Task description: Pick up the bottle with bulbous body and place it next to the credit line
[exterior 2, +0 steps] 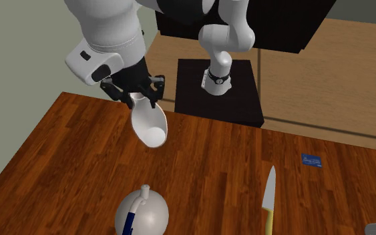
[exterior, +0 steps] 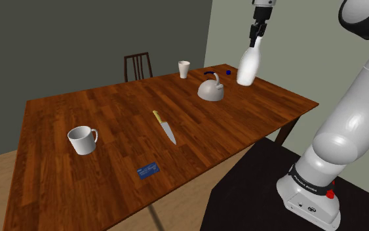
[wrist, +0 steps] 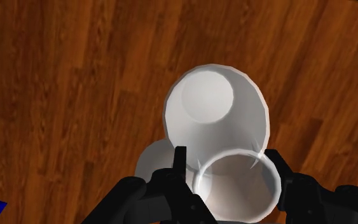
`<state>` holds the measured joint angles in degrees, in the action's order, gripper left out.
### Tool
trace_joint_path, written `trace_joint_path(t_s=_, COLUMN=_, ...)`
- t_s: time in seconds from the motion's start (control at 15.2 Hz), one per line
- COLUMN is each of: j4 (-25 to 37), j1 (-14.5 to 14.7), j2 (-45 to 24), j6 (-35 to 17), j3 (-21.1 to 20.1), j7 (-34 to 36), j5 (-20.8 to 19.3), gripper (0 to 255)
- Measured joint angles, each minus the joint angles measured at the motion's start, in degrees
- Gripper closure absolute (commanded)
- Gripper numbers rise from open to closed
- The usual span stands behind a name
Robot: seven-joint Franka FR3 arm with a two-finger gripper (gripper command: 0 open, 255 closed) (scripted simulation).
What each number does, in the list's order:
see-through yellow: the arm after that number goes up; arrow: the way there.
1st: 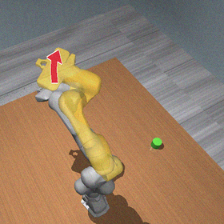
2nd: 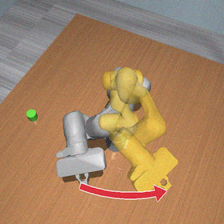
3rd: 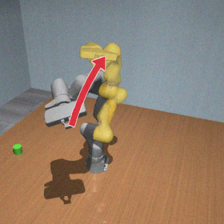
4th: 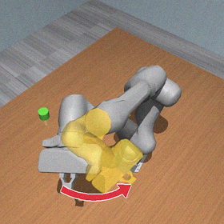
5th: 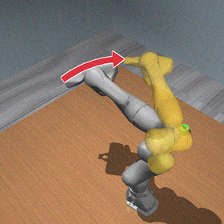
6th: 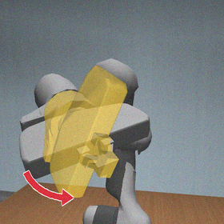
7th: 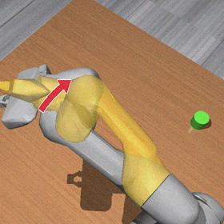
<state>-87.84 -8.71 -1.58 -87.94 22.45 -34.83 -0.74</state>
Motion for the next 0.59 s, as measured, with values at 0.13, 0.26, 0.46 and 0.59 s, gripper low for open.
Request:
trace_joint_path(t_s=0.13, j4=2.34, j1=-0.09, j2=-0.61, j6=1.77, j3=0.07, j7=-0.17, j5=0.23, gripper=255)
trace_joint_path(t_s=0.26, j4=4.3, j1=-0.14, j2=-0.91, j6=3.45, j3=0.1, j7=-0.24, j5=0.34, gripper=255)
trace_joint_path(t_s=0.46, j4=8.69, j1=-0.42, j2=-2.48, j6=6.38, j3=0.29, j7=-0.63, j5=0.95, gripper=255)
trace_joint_path(t_s=0.59, j4=11.23, j1=-0.65, j2=-3.3, j6=8.16, j3=0.43, j7=-0.92, j5=1.28, gripper=255)
